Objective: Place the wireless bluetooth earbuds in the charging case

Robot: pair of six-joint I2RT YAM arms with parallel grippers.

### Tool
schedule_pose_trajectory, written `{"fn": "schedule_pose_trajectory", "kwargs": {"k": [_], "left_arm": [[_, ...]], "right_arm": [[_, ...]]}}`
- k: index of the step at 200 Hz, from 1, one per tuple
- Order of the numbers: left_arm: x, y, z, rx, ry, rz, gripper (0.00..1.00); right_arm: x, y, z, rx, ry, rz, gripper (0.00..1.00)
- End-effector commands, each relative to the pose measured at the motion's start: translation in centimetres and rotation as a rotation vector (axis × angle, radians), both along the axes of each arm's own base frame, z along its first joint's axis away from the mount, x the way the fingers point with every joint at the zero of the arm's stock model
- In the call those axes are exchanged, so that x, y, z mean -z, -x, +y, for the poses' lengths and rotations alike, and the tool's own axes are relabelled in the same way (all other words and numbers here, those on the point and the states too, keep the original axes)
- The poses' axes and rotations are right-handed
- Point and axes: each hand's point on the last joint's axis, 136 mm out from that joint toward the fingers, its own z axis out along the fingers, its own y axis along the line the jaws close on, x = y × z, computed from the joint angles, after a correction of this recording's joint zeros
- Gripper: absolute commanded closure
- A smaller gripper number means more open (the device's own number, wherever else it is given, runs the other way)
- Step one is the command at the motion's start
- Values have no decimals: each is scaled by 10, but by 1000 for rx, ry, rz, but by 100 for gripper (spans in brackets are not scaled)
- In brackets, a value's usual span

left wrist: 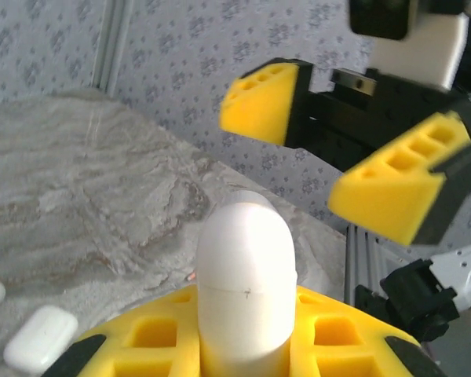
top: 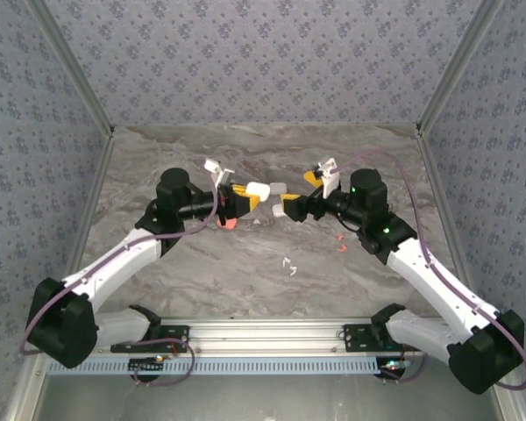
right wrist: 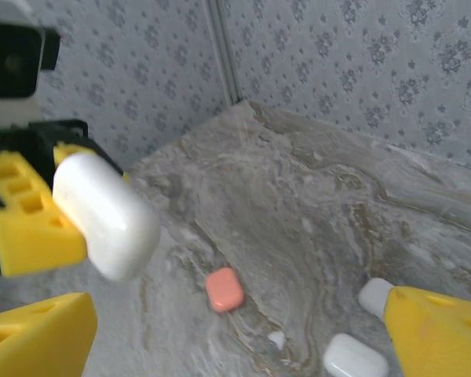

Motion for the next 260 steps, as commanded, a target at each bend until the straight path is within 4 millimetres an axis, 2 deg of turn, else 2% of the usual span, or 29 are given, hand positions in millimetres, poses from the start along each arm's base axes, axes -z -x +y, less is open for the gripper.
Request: {"fn": "schedule_pose_trajectory", "kwargs": {"k": [1, 44, 104, 260], "left_arm": [[-31, 3, 0, -25, 32, -245, 100], [-35, 8, -4, -3, 33, -261, 100], [-34, 9, -5, 3, 29, -255, 100], [-37, 14, -5, 20, 28, -274, 100]], "right_arm": [[-23, 12, 9, -71, -115, -16, 4], [-27, 15, 25, -136, -82, -45, 6], [-26, 5, 37, -133, -66, -48, 7], [-24, -25, 39, -75, -18, -19, 15]]}}
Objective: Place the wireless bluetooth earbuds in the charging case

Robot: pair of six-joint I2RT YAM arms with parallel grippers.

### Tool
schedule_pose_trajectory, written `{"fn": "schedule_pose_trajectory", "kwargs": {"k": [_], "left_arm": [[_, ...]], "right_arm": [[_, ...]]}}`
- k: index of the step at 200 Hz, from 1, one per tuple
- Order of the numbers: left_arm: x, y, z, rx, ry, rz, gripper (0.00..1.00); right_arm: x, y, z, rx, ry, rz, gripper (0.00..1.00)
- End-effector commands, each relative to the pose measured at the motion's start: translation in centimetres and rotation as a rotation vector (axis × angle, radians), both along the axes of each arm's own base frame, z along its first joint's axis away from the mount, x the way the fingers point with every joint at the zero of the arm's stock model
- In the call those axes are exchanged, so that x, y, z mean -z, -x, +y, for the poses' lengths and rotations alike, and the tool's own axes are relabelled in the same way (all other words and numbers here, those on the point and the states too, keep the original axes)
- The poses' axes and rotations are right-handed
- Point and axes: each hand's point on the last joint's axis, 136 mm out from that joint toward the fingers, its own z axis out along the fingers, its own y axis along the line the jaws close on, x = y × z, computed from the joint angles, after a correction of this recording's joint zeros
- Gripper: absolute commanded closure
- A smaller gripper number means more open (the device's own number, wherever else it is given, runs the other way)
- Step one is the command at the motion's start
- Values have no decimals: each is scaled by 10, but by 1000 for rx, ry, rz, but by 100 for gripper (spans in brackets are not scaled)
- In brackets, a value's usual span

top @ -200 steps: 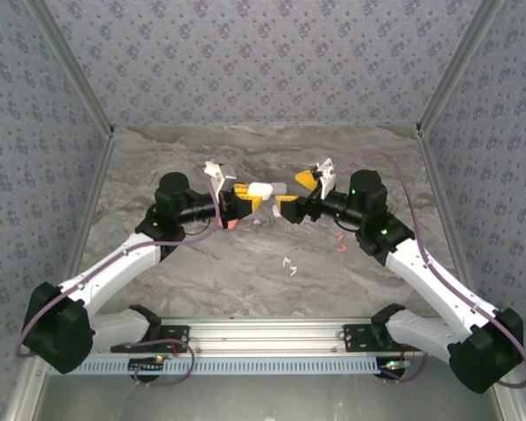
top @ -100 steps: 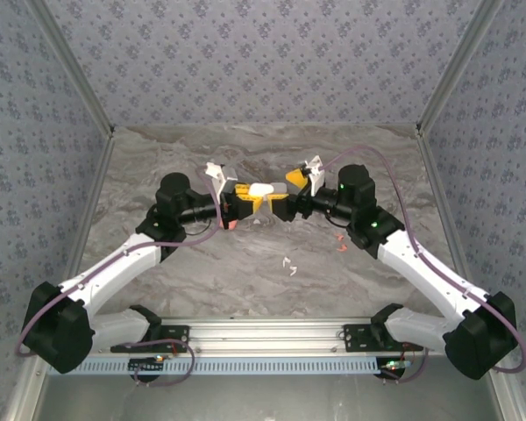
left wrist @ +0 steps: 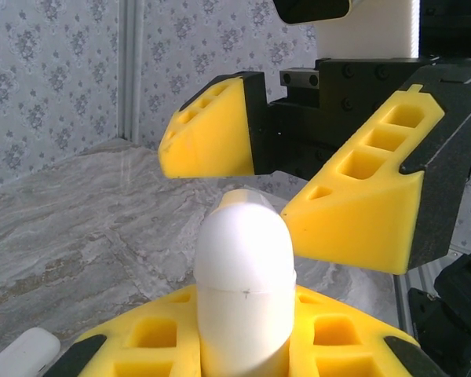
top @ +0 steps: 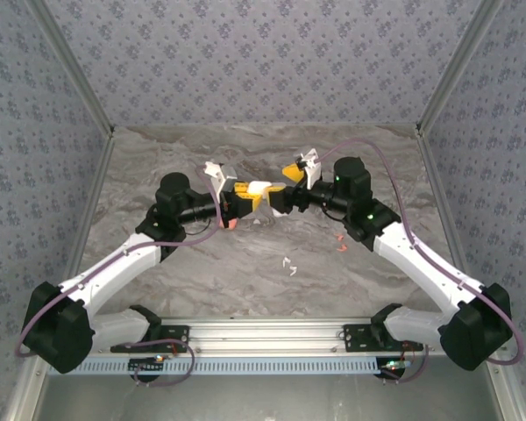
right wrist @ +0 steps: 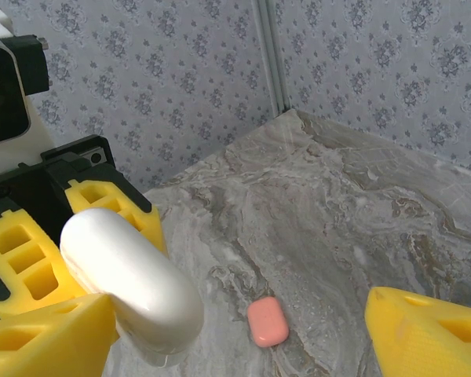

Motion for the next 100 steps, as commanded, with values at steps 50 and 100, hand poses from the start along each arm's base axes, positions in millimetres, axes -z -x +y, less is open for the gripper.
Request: {"fn": "schedule_pose_trajectory", "kwargs": {"k": [50, 100], "left_arm": [[-23, 14, -2, 57, 29, -84, 100], [-18, 12, -2, 45, 20, -77, 100]], "right_arm": [[-15, -20, -3, 42, -1, -32, 15], [-21, -23, -4, 36, -6, -26, 15]]}}
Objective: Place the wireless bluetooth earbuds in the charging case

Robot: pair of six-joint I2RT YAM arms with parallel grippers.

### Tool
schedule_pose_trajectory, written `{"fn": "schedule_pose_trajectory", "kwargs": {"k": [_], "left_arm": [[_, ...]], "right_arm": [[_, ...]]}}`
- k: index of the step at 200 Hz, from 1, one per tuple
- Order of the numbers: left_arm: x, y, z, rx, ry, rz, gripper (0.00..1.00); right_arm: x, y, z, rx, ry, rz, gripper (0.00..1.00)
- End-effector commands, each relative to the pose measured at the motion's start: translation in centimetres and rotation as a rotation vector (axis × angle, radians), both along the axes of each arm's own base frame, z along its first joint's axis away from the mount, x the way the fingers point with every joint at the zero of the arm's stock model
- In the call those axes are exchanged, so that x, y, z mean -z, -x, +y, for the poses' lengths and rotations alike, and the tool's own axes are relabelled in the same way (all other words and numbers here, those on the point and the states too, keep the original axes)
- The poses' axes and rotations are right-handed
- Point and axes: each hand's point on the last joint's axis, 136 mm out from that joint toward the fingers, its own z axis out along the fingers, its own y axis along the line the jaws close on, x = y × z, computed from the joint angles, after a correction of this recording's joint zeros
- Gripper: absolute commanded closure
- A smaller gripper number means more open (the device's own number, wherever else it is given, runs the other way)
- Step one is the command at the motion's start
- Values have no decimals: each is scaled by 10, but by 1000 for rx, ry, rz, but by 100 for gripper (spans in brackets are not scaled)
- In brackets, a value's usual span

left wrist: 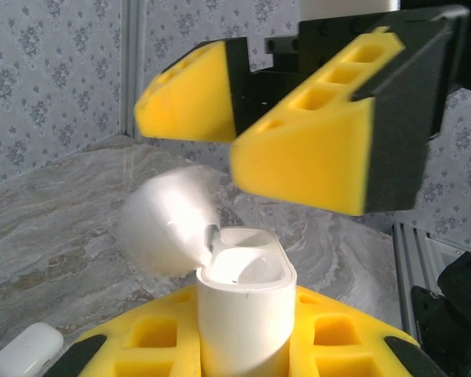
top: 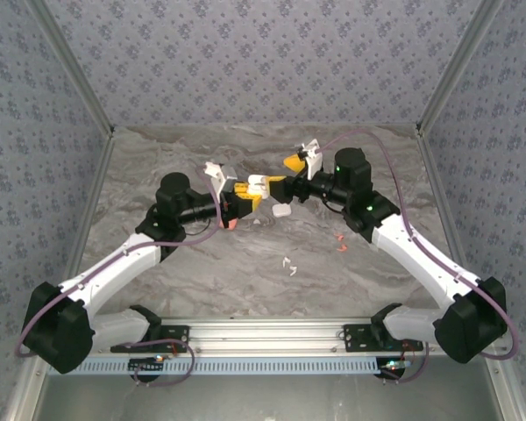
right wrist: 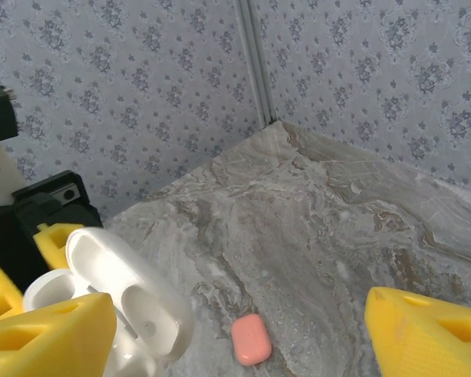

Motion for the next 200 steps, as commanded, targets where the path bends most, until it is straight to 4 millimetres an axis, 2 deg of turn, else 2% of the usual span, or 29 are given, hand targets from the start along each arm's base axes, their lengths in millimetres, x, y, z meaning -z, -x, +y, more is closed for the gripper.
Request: {"fn": "schedule_pose_trajectory", "kwargs": {"k": [1, 49, 74, 94, 128, 150, 169, 200], "left_arm": [[-20, 11, -1, 42, 29, -76, 100], [-13, 7, 1, 7, 9, -60, 100], [1, 1, 8, -56, -20, -40, 100], [13, 1, 14, -92, -34, -25, 100], [25, 6, 25, -135, -36, -7, 100], [29, 10, 34, -173, -39, -7, 100], [32, 15, 41, -197, -46, -7, 100], [31, 23, 50, -217, -50, -8, 100]], "right_arm": [[-10, -5, -2, 8, -2, -13, 15], [-23, 2, -9, 9, -30, -11, 15], [-29, 12, -24, 45, -16, 6, 15], [-19, 16, -41, 117, 34, 73, 16], [36, 24, -70, 248, 185, 291, 23], [75, 33, -79, 296, 240, 429, 30], [111, 42, -77, 308, 303, 515, 34], [164, 58, -61, 253, 452, 603, 37]]}}
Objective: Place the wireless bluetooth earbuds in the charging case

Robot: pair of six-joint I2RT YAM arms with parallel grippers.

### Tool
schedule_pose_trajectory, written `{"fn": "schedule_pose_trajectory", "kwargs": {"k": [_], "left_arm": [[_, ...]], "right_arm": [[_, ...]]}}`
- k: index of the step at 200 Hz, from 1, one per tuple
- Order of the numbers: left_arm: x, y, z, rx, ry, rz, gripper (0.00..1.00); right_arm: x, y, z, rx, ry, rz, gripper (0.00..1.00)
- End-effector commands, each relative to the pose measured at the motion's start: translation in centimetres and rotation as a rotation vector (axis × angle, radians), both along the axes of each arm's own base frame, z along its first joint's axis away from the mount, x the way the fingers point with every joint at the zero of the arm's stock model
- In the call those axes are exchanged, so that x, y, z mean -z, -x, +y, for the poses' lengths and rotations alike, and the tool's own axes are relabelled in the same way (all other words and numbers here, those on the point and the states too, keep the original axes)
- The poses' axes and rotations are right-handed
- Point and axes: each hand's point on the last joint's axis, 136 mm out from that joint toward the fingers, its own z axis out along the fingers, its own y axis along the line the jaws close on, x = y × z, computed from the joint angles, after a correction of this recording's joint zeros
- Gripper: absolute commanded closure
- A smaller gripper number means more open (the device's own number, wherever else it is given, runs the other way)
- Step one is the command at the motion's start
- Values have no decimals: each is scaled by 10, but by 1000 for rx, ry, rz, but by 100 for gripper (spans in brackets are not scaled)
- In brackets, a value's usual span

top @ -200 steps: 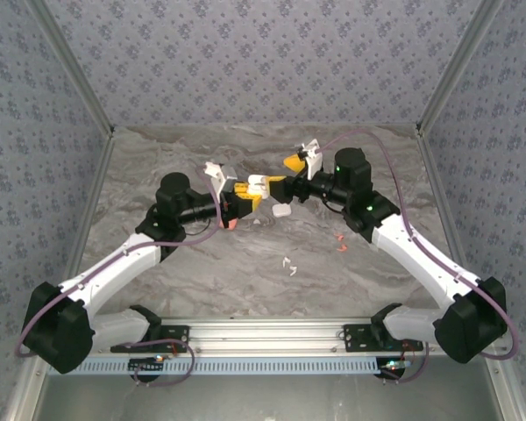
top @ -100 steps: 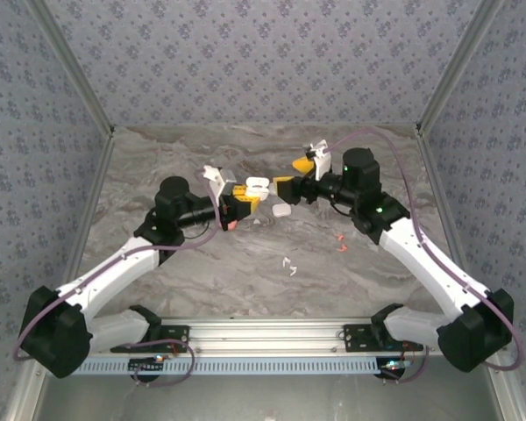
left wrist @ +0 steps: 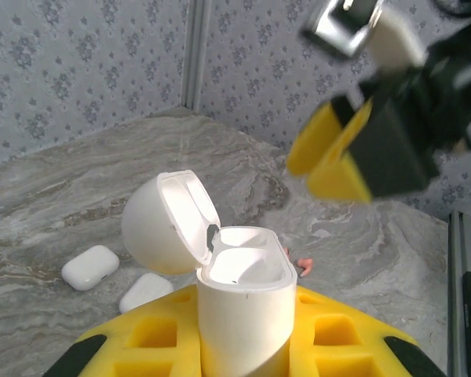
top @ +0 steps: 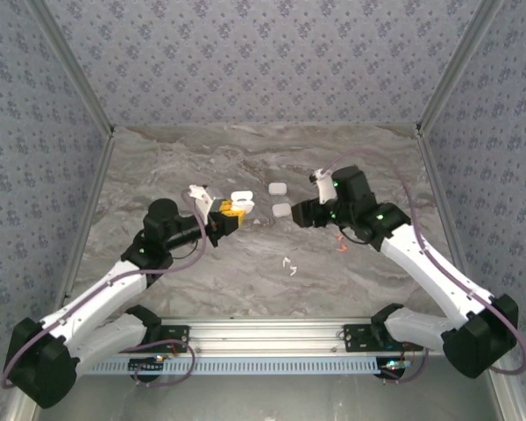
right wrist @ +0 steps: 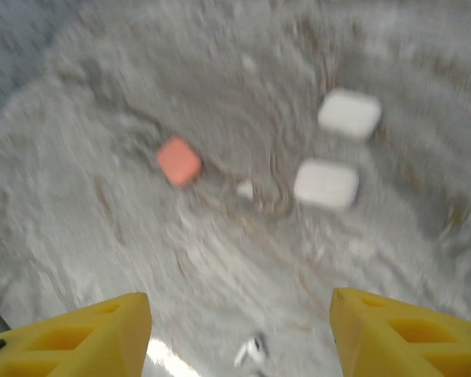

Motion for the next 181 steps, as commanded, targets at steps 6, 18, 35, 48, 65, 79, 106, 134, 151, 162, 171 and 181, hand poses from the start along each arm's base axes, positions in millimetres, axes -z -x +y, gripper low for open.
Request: {"fn": "schedule_pose_trajectory", "kwargs": {"k": [6, 18, 35, 48, 65, 79, 106, 134, 151, 162, 171, 181], "left_arm": [[-5, 5, 8, -32, 0, -19, 100], [-4, 7, 11, -42, -2, -20, 100], [-4, 9, 15, -54, -2, -26, 100], [-4, 10, 16, -60, -1, -27, 100], [-3, 10, 18, -64, -4, -25, 100], [-3, 10, 18, -64, -4, -24, 100], [-2, 10, 18, -65, -9, -20, 100], [-2, 10, 18, -67, -12, -23, 100], [-1, 9, 18, -69, -14, -20, 100], [-2, 9, 18, -69, -13, -21, 100], [-1, 9, 18, -68, -14, -20, 100], [-2, 8, 18, -68, -15, -22, 100]], "right_arm": [[58, 18, 2, -21, 139, 165, 37], [76, 22, 6, -61, 178, 210, 39], [98, 25, 12, -106, 230, 259, 39], [115, 26, 17, -141, 260, 294, 40], [132, 27, 24, -181, 293, 327, 41], [144, 26, 30, -204, 302, 355, 42], [161, 29, 41, -245, 300, 400, 44], [173, 32, 48, -265, 314, 426, 46], [178, 32, 50, -272, 313, 437, 47], [181, 34, 51, -278, 319, 448, 48], [183, 35, 50, -280, 328, 457, 49], [186, 37, 49, -287, 336, 469, 50]]}}
